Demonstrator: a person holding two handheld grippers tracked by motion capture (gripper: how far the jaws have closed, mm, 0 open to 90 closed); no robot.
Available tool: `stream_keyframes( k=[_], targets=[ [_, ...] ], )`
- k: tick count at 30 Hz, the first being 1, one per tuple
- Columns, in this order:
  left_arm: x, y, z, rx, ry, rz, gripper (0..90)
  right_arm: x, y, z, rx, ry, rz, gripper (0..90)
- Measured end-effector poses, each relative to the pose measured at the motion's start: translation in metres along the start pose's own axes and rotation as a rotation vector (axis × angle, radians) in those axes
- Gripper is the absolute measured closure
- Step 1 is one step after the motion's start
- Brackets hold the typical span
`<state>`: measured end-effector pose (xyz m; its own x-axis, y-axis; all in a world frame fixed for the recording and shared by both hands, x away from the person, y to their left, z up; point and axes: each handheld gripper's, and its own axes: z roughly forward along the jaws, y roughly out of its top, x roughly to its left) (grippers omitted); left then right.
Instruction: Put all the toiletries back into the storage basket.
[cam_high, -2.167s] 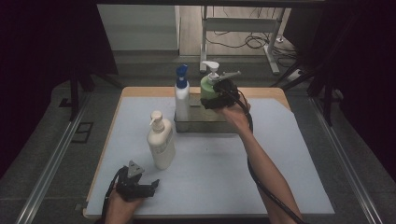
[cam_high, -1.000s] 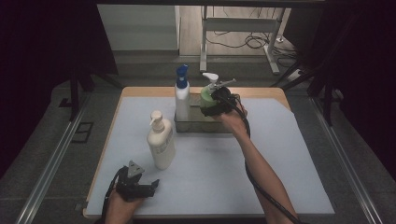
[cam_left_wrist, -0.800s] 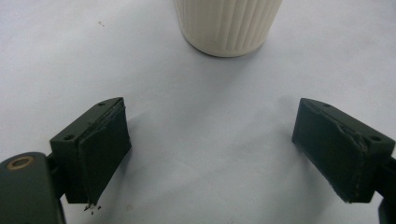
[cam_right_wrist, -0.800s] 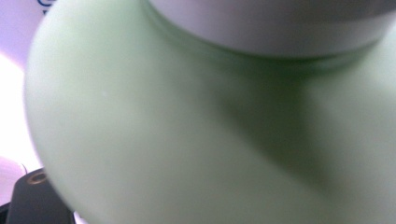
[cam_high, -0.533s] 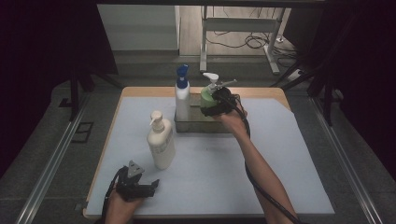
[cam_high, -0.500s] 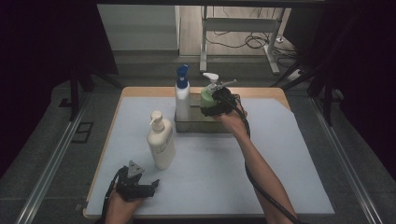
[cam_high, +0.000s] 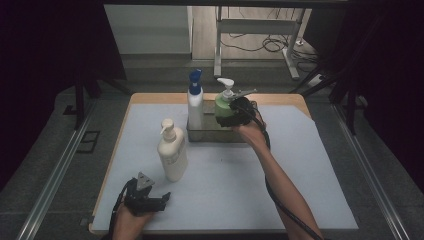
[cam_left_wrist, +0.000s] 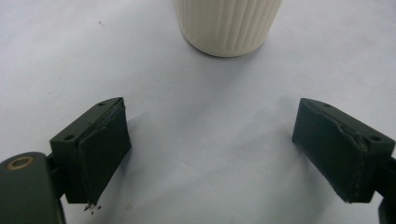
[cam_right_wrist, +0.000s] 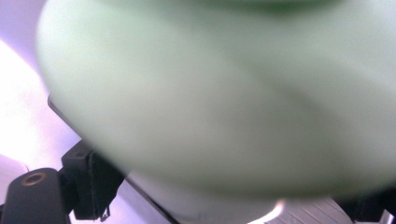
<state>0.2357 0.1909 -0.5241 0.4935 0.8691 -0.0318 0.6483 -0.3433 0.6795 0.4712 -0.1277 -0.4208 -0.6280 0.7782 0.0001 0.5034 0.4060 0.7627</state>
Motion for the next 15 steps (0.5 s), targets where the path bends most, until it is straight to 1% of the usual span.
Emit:
stream_keyframes(
  k=[2, 4, 10, 15],
  targets=[
    [0.000, 0.000, 0.000, 0.000, 0.000, 0.000, 10.6, 0.001, -0.003, -0.001, -0.001, -0.006, -0.006, 11.8],
    [0.000, 0.000, 0.000, -0.001, 0.000, 0.000, 10.7, 0.001, -0.006, -0.003, -0.001, -0.005, -0.002, 12.1],
    [0.000, 0.000, 0.000, 0.000, 0.000, 0.001, 10.7, -0.003, -0.019, -0.007, 0.014, 0.025, 0.014, 13.1],
    [0.000, 0.000, 0.000, -0.001, 0.001, 0.000, 10.6, -0.005, -0.027, -0.015, 0.003, 0.048, 0.012, 13.7]
  ],
)
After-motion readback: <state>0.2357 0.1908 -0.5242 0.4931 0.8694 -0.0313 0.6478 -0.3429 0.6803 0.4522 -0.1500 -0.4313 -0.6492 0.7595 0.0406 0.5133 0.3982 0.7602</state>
